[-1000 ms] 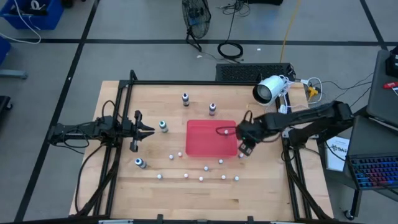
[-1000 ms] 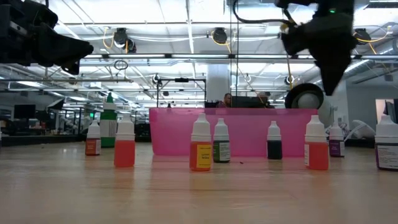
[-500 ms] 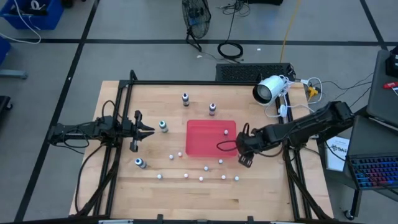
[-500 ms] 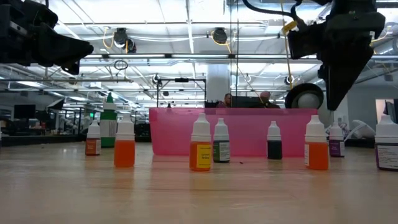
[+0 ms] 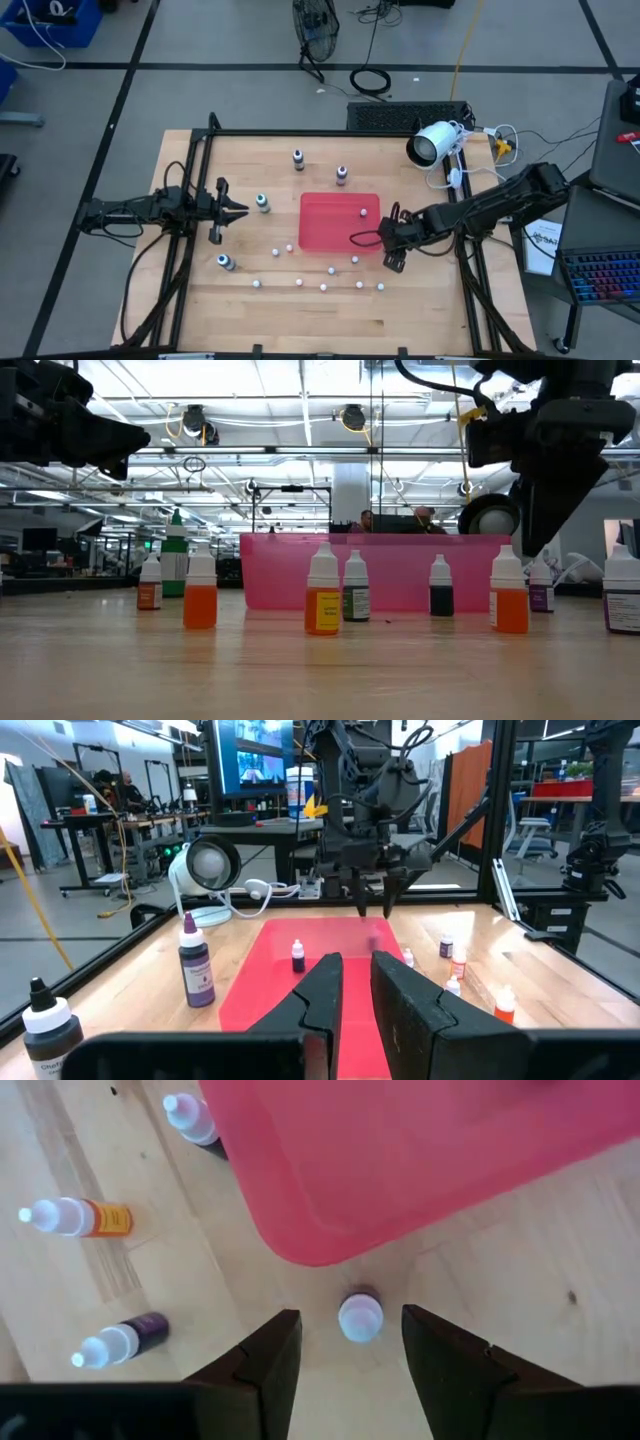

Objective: Pick & Place food coloring
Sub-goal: Put the small purple food coloring bottle into the red bin

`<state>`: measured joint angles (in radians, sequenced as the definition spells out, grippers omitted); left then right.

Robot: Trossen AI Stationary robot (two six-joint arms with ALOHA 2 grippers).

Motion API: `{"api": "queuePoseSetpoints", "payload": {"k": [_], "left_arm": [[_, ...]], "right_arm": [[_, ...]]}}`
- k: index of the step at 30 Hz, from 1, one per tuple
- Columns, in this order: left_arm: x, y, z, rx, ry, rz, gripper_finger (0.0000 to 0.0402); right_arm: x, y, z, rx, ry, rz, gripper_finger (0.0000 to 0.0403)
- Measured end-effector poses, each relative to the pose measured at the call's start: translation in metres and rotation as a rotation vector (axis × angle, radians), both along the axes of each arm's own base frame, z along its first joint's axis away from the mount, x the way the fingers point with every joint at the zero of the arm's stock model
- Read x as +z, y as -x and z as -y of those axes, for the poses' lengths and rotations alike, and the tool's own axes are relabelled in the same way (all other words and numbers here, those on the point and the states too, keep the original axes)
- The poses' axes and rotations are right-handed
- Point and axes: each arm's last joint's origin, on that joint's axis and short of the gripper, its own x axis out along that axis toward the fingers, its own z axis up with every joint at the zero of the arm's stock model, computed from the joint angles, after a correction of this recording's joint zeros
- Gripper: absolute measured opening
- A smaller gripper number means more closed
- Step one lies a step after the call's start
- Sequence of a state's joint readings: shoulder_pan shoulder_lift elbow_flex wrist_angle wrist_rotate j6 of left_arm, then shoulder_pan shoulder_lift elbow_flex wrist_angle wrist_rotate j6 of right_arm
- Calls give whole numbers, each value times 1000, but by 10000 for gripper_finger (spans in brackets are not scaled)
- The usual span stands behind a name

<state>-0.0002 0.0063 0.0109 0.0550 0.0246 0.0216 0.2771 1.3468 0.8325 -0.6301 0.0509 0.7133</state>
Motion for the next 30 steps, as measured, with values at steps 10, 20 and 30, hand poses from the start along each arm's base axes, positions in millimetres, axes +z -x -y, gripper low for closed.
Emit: {"api": "queuePoseSetpoints", "payload": {"k": [10, 20, 30], "left_arm": [[0, 0, 0, 0, 0, 0, 61], [0, 0, 0, 0, 0, 0, 61], [0, 0, 0, 0, 0, 0, 61]], "right_arm": [[-17, -3, -2, 32, 19, -42, 166], [-30, -6, -3, 50, 37, -94, 150], [-29, -7, -4, 50, 34, -82, 125]]}}
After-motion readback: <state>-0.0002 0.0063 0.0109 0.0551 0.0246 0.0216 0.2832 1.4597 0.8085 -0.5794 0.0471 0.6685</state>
